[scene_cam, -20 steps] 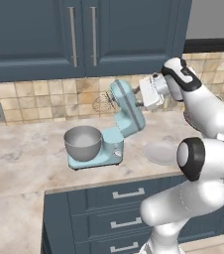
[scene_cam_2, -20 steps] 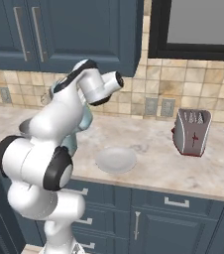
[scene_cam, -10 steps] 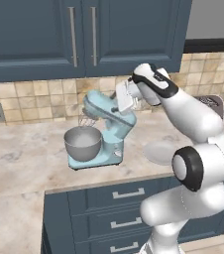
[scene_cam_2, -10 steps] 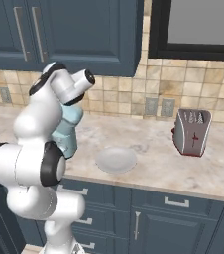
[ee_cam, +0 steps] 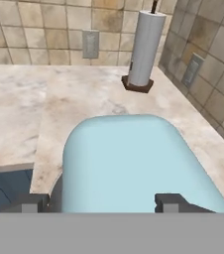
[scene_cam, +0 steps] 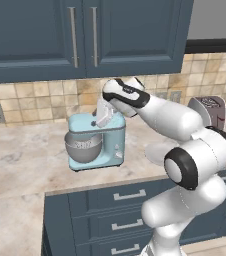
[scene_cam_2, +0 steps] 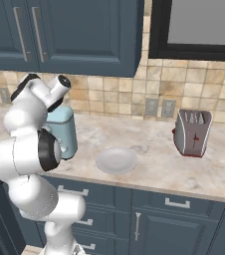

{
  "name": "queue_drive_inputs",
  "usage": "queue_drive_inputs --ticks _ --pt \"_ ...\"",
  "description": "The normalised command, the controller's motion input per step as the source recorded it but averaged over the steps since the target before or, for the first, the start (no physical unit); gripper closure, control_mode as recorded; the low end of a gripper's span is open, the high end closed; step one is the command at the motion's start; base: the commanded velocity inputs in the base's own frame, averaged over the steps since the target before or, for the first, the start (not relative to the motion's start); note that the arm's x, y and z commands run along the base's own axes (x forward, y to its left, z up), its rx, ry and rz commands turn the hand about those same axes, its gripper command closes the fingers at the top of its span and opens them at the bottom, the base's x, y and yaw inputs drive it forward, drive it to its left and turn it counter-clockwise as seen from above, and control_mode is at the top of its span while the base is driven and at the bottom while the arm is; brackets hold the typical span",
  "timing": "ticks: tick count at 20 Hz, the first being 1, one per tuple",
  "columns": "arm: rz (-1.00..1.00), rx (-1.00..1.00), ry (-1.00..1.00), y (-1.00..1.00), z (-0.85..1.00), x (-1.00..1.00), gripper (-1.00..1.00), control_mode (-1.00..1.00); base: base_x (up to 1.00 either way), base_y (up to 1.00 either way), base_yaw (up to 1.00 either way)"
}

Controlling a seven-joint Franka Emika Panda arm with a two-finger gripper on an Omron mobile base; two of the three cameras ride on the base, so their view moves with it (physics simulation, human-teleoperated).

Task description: Add butter and sugar cubes to the stand mixer bowl and then turn on the stand mixer to begin making frosting.

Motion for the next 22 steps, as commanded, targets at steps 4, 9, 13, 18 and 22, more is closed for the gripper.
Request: queue_drive_inputs --ticks 4,9,13,18,22 --pt "-0.1 -0.15 0.22 0.48 -1.0 0.02 -1.0 -1.0 0.0 0.0 0.0" --pt "-0.17 -0.04 -0.03 0.06 -0.35 -0.74 -1.0 -1.0 0.0 0.0 0.0" --pt "-0.23 0.0 -0.12 -0.01 0.18 -1.0 -1.0 -1.0 0.0 0.0 0.0" --pt "-0.27 0.0 -0.1 -0.02 0.68 -0.82 -1.0 -1.0 0.0 0.0 0.0" --pt "-0.26 -0.05 -0.1 0.0 0.86 -0.46 -1.0 -1.0 0.0 0.0 0.0"
